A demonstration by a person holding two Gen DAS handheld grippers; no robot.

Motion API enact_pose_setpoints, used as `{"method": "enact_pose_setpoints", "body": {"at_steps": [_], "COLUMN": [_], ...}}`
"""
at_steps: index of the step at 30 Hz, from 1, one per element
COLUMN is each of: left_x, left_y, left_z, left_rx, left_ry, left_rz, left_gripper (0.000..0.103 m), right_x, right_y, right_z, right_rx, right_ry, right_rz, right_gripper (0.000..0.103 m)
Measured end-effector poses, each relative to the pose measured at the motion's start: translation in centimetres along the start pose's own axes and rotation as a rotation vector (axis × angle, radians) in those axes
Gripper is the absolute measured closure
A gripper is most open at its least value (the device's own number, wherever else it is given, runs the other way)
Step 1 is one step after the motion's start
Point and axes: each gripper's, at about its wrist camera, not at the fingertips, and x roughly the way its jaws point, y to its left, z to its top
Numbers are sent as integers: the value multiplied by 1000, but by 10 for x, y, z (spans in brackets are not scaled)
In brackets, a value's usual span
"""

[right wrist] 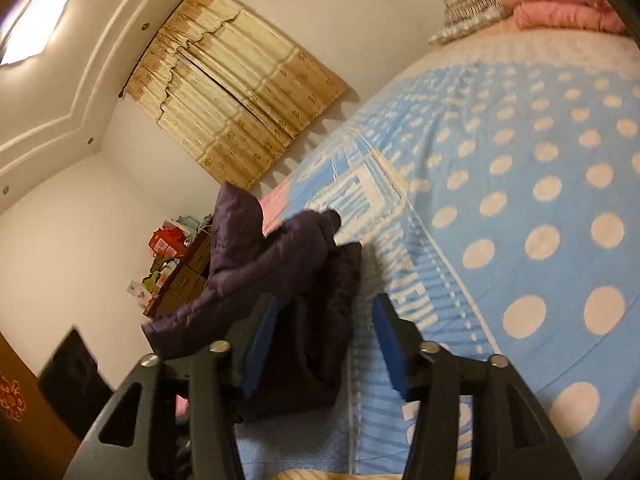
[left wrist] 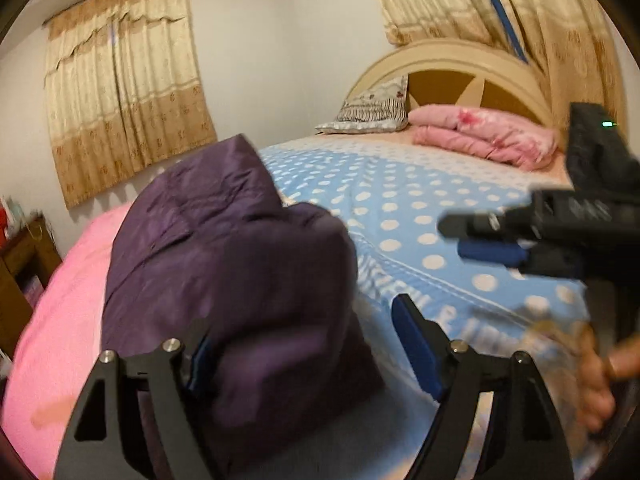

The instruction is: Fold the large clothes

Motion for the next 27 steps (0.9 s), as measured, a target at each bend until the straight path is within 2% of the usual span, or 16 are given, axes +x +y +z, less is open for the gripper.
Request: {"method": "enact_pose_setpoints", "body": {"at_steps": [3, 5, 7, 9, 12, 14, 15, 17, 19, 20, 22, 24, 27], "left_x": [-32, -51, -58, -59, -57, -50, -45, -34, -16, -5, 15, 32, 62], "left_y": [8, 16, 29, 50, 92, 117, 126, 139, 143, 144, 148, 148, 137], "left_z": [-17, -28, -33, -33, -29, -17, -10, 3, 19, 26, 36, 42, 42], "left_rx": [-15, -14, -62, -151, -287, -352, -368, -371, -356, -355, -374, -416, -475], "left_ry": [-17, -6, 6, 21, 29, 32, 24, 10, 3, 3, 6, 16, 61], "left_rz": [-24, -22, -26, -14, 47, 93, 114, 160, 191, 205, 210, 191, 115], "left_gripper": [20, 4, 4, 4, 4, 4, 4, 4, 4, 4, 4, 4, 4], "right_x": [-10, -15, -16, -11, 5, 13, 18, 26, 41, 49, 71, 93, 94], "right_y": [13, 19, 25, 30, 45, 64, 85, 116, 127, 123, 97, 54, 13], "right_z": [5, 9, 15, 22, 32, 32, 30, 20, 9, 5, -10, -32, -48], "right_rx": [-37, -44, -33, -13, -2, -56, -146, -299, -346, -321, -204, -108, 24], "right_ry": [-17, -30, -27, -5, 47, 64, 70, 65, 101, 127, 189, 255, 255], "right_rz": [-15, -1, 28, 44, 80, 112, 122, 75, 74, 87, 114, 39, 100], "right_gripper": [37, 34, 30, 26, 26, 26, 26, 26, 40, 51, 51, 53, 53]}}
